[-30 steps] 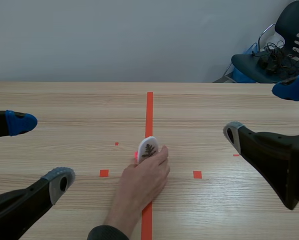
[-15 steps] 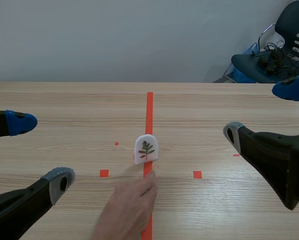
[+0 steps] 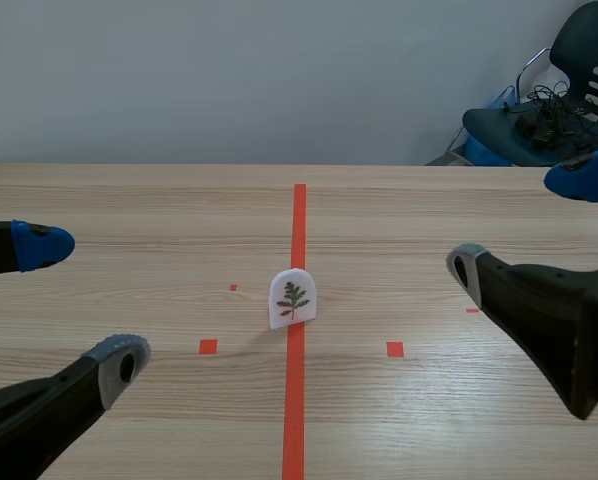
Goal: Do the leaf sorting experiment
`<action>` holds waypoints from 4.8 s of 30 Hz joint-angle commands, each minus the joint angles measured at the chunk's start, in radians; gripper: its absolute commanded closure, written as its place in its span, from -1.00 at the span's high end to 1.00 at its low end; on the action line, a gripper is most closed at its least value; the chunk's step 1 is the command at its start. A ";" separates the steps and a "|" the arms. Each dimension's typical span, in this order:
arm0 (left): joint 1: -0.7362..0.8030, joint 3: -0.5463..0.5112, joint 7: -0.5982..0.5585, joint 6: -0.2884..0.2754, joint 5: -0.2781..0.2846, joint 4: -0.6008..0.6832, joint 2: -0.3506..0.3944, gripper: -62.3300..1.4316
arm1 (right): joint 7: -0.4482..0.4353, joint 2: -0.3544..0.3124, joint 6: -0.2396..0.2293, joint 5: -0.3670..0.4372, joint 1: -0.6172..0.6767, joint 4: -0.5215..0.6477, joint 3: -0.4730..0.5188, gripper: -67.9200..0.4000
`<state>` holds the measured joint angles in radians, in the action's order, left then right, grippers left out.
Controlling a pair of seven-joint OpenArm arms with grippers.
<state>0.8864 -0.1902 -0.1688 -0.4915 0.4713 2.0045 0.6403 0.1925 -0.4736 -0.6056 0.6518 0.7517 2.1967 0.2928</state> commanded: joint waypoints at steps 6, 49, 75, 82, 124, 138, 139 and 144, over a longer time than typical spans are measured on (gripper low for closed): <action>-0.001 -0.001 -0.018 -0.005 0.007 0.014 0.003 1.00 | -0.011 -0.003 0.004 0.007 -0.001 0.015 0.012 1.00; -0.042 0.000 0.009 -0.020 0.007 0.004 0.003 1.00 | -0.011 -0.003 0.003 0.015 -0.001 0.015 0.012 1.00; -0.435 0.267 -0.052 -0.011 -0.157 -0.388 -0.021 1.00 | -0.011 -0.003 0.003 0.015 -0.001 0.015 0.018 1.00; -0.557 0.366 -0.109 0.002 -0.215 -0.531 -0.076 1.00 | -0.011 -0.003 0.003 0.015 -0.001 0.015 0.035 1.00; -1.045 0.748 -0.288 0.168 -0.388 -1.124 -0.334 1.00 | -0.012 0.003 0.004 0.014 -0.001 0.015 0.035 1.00; -1.140 0.827 -0.289 0.220 -0.417 -1.279 -0.428 1.00 | -0.012 0.003 0.003 0.015 -0.001 0.015 0.035 1.00; -1.146 0.831 -0.289 0.220 -0.417 -1.290 -0.429 1.00 | -0.012 0.003 0.003 0.015 -0.001 0.015 0.035 1.00; -1.156 0.853 -0.307 0.220 -0.416 -1.308 -0.430 0.94 | -0.012 0.003 0.003 0.015 -0.001 0.015 0.035 1.00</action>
<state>-0.2611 0.6601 -0.4580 -0.2687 0.0452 0.6727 0.2169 0.1928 -0.4732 -0.6060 0.6556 0.7513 2.1967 0.3153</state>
